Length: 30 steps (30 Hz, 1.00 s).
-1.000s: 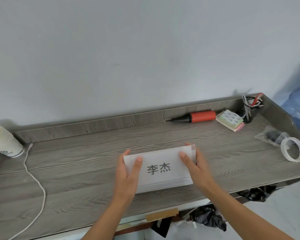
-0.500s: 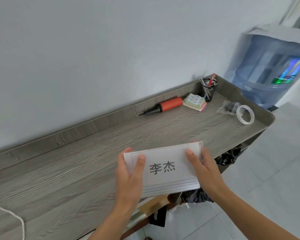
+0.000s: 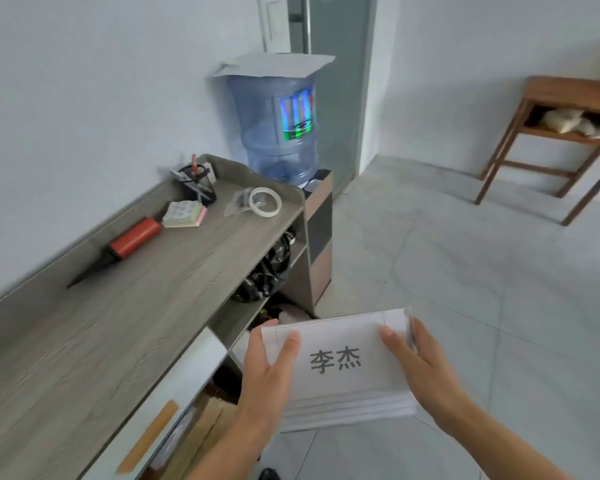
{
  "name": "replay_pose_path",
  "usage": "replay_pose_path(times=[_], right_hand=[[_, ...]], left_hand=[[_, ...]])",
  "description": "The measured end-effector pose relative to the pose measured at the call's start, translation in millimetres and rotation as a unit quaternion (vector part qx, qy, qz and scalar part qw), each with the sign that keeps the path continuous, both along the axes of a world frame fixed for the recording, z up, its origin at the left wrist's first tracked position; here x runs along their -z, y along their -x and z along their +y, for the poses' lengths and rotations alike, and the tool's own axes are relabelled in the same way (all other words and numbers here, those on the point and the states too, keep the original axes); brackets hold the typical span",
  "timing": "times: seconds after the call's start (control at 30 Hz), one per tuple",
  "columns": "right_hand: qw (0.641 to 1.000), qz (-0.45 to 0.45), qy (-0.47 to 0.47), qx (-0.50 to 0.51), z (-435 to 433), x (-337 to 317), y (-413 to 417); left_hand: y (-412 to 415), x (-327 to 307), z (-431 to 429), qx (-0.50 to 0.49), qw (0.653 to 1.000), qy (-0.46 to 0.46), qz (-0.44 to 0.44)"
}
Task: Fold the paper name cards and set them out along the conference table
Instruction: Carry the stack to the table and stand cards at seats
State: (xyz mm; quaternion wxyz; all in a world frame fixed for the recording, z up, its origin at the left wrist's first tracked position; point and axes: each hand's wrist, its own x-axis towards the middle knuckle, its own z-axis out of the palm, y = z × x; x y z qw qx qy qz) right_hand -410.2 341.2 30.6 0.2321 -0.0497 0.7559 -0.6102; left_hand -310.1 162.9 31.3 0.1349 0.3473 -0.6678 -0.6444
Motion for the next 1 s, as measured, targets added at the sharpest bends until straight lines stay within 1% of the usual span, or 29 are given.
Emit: replay_pose_path(times=[0.13, 0.27, 0.37, 0.5, 0.6, 0.73, 0.93, 1.0], right_hand=[[0.994, -0.011, 0.012, 0.106, 81, 0, 16], [0.977, -0.013, 0.031, 0.210, 149, 4, 32], [0.958, -0.012, 0.046, 0.283, 195, 9, 46], [0.920, -0.011, 0.052, 0.388, 252, 10, 69], [0.884, -0.008, 0.043, 0.465, 292, 11, 86], [0.827, -0.014, 0.041, 0.560, 339, 19, 90], [0.736, -0.031, 0.058, 0.674, 419, 36, 67], [0.711, -0.032, 0.061, 0.700, 453, 44, 58]], left_hand=[[55, 2, 63, 0.096, 0.995, -0.009, 0.004], [117, 7, 121, 0.202, 0.979, -0.020, -0.007], [167, 10, 166, 0.275, 0.961, -0.020, -0.010], [236, 14, 232, 0.371, 0.928, -0.028, -0.016], [281, 16, 285, 0.440, 0.897, -0.033, -0.019], [323, 21, 358, 0.536, 0.844, -0.017, -0.023], [341, 34, 482, 0.658, 0.751, 0.007, -0.049], [342, 40, 528, 0.688, 0.723, 0.016, -0.056]])
